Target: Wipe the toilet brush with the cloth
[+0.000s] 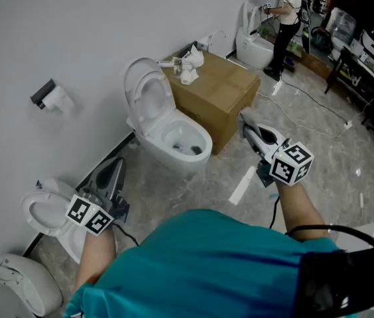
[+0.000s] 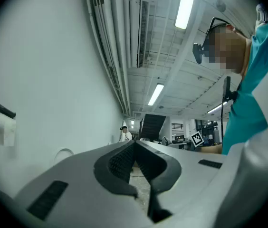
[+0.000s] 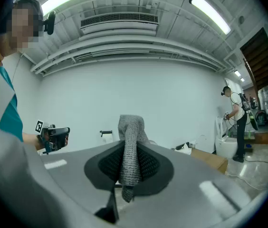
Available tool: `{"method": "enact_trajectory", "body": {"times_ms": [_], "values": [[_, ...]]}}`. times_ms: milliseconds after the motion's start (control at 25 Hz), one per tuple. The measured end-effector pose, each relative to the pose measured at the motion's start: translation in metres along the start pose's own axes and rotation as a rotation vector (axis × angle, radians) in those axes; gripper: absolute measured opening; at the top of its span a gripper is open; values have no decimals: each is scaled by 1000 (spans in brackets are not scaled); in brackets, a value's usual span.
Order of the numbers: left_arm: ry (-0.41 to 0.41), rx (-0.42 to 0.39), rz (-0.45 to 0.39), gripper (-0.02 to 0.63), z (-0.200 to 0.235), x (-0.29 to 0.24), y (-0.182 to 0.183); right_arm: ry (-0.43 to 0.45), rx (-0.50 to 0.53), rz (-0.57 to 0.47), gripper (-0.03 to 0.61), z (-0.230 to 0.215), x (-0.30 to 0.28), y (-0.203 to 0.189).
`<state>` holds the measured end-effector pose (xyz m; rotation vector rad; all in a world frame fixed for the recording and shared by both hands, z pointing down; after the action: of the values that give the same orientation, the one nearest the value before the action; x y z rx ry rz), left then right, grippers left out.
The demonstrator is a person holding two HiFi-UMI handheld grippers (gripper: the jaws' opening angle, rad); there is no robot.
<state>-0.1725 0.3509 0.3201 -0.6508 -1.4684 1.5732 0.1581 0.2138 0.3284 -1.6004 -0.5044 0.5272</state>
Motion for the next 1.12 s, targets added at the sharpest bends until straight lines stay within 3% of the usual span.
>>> {"method": "enact_trajectory", "body": {"times_ms": [480, 680, 1120], "values": [[2, -4, 1, 9, -9, -10, -3, 13, 5, -7, 17, -10, 4, 2], [7, -6, -3, 9, -21, -23, -6, 33, -41, -40, 19, -24, 15, 6], [-3, 7, 11, 9, -82, -84, -38, 77, -30, -35, 19, -80, 69, 5]]}}
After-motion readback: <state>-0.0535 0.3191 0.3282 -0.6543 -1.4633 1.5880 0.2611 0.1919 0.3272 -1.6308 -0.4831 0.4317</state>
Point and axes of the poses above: the fingertips, and each gripper's own axes: x backward along the fingers, z to its left, y out of its top, the point moved 2 cm from there along x, backward along the fingers, and after that the axes turned 1 degree about x, right-handed, at the moved point
